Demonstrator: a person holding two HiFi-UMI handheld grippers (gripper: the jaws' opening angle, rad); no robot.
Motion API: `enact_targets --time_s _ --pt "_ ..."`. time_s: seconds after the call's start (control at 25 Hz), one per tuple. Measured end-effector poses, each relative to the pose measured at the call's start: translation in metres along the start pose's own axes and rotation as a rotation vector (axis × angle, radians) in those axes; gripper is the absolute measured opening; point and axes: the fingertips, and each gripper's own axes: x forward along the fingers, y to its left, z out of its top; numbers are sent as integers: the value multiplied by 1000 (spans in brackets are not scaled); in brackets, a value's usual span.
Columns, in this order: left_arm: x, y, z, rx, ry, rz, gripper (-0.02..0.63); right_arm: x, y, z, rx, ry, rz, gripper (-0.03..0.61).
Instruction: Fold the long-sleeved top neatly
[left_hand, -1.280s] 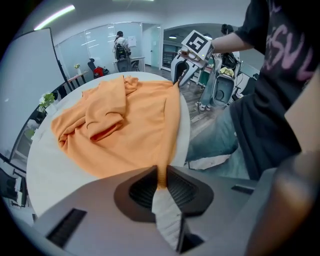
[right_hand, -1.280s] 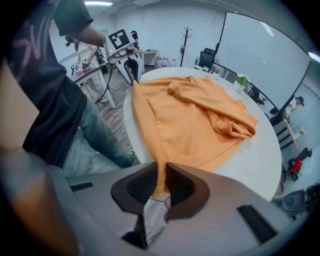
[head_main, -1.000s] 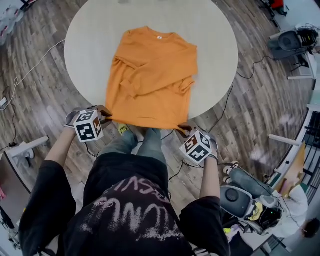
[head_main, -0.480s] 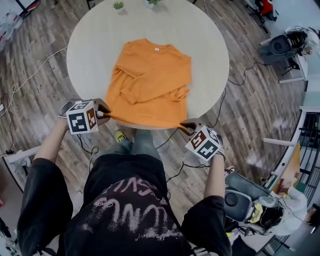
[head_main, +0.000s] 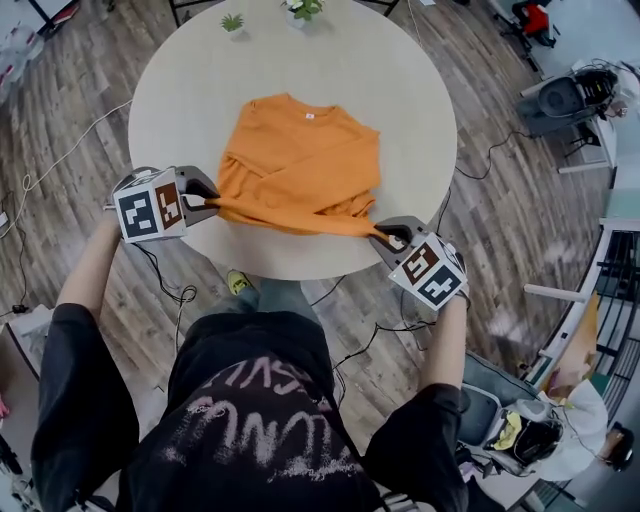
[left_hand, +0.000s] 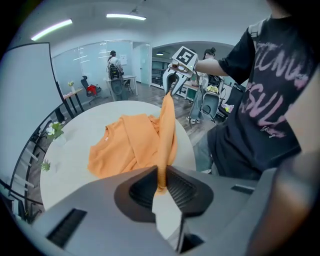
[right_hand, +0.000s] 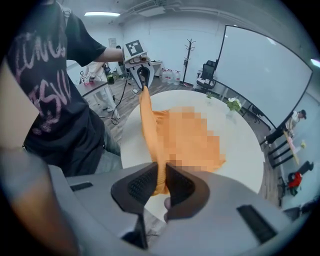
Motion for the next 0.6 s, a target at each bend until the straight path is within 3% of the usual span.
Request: enact_targets --time_s 0.4,0.6 --pt "-20 93 25 -9 -23 39 63 -4 -91 35 -38 -24 -36 52" --pt "-18 143 27 -70 -45 44 63 6 -137 48 -46 -36 -53 40"
